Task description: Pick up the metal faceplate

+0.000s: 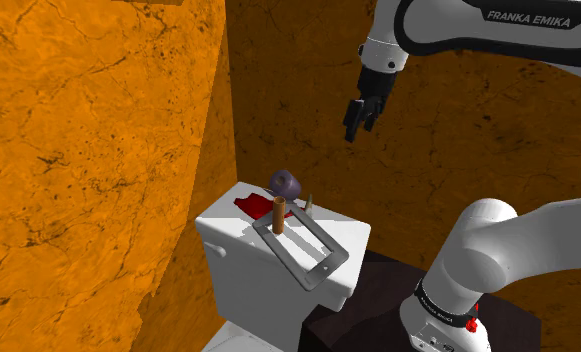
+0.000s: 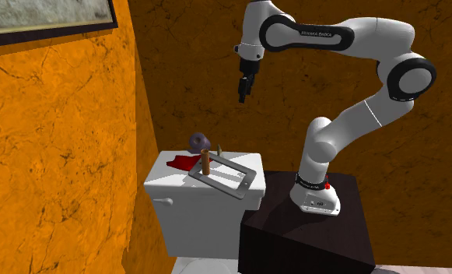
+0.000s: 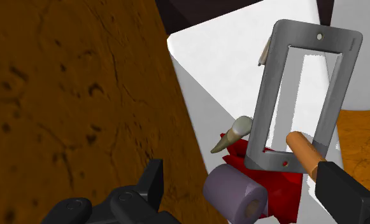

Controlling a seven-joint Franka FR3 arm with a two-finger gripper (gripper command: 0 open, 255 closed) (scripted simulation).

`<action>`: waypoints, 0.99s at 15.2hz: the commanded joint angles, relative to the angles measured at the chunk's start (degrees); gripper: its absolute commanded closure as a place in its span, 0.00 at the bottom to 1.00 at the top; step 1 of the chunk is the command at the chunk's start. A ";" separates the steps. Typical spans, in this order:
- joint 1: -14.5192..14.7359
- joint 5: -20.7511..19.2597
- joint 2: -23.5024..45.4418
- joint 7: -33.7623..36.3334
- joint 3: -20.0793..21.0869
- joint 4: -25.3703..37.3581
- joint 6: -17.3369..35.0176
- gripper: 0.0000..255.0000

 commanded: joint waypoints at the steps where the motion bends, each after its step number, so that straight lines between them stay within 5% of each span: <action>1: 0.00 0.00 0.00 0.00 0.00 0.00 0.00 0.00; 15: 2.97 7.93 8.88 14.93 12.24 -14.67 23.06 0.00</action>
